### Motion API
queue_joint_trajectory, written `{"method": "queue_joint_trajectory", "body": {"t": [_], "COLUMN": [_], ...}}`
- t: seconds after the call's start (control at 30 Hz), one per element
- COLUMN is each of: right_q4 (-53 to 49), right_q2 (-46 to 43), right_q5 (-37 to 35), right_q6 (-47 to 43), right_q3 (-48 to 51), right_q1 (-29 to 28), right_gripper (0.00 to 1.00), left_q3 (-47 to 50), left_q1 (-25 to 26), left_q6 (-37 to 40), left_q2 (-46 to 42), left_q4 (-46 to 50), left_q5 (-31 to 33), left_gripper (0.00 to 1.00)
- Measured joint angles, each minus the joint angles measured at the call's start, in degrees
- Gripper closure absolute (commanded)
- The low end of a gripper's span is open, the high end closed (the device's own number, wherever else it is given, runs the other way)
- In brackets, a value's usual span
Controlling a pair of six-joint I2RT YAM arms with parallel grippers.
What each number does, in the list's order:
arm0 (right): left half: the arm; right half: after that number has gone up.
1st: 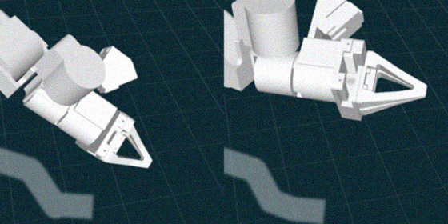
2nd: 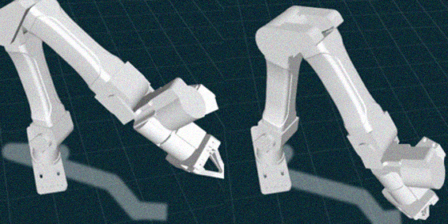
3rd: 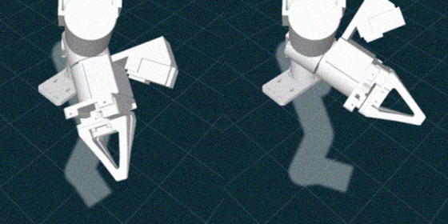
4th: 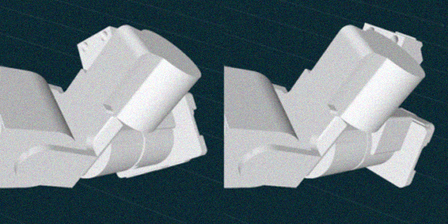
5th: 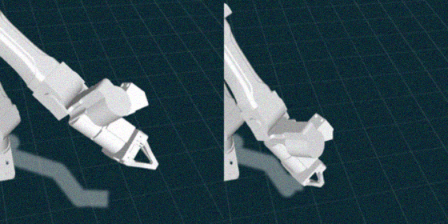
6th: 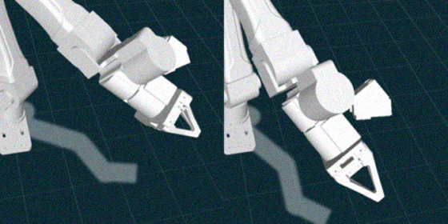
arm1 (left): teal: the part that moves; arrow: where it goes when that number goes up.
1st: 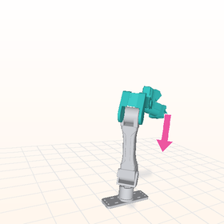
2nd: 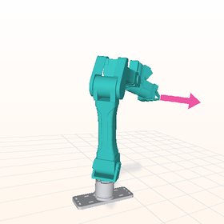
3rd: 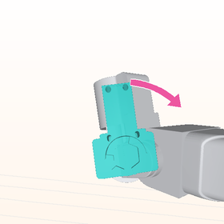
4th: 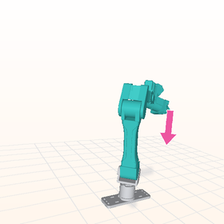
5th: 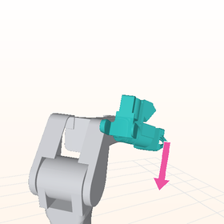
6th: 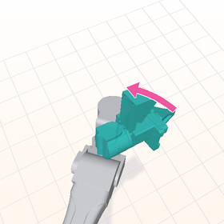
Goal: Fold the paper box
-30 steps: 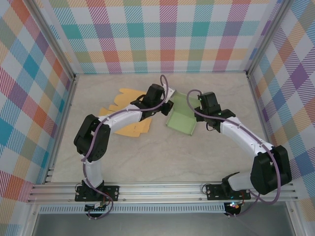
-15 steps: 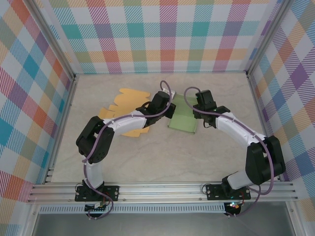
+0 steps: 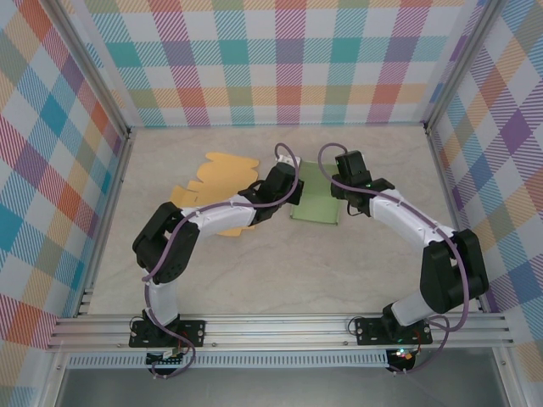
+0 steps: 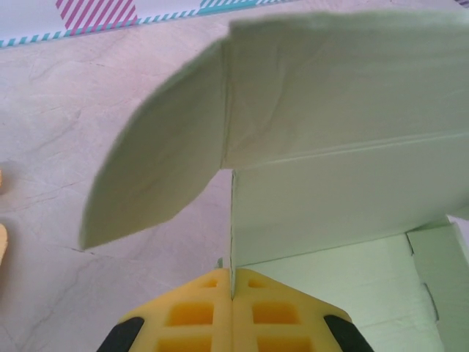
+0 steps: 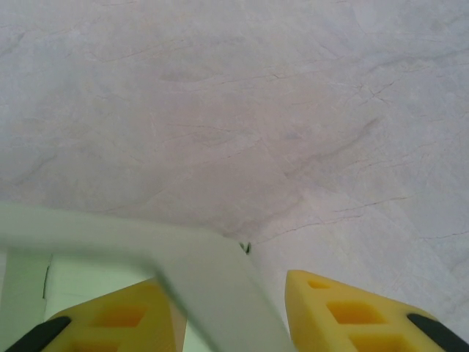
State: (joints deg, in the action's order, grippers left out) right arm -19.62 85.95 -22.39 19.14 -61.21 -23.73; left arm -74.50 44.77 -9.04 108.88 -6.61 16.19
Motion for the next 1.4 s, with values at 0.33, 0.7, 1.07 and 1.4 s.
{"method": "queue_joint_trajectory", "body": {"t": [0.33,0.7,1.07,1.4], "right_q4": [0.26,1.36,4.24,8.22], "right_q2": [0.61,3.26,3.37,0.0], "right_q5": [-0.11,3.45,3.56,4.04], "right_q6": [-0.09,0.17,1.27,1.62], "right_q3": [0.0,-0.31,1.22,7.37], "right_q1": [0.0,0.0,0.07,-0.02], "right_gripper": [0.71,0.91,1.0,1.0], "left_q3": [1.18,1.18,0.79,0.81], "left_q1": [0.04,0.2,1.57,2.89], "left_q6": [0.02,-0.39,-4.57,-11.21], "left_q2": [-0.04,-0.04,0.57,1.53], "left_q4": [-0.04,-0.2,0.26,0.24], "left_q5": [0.63,0.42,2.86,4.83], "left_gripper": [1.0,1.0,1.0,1.0]}}
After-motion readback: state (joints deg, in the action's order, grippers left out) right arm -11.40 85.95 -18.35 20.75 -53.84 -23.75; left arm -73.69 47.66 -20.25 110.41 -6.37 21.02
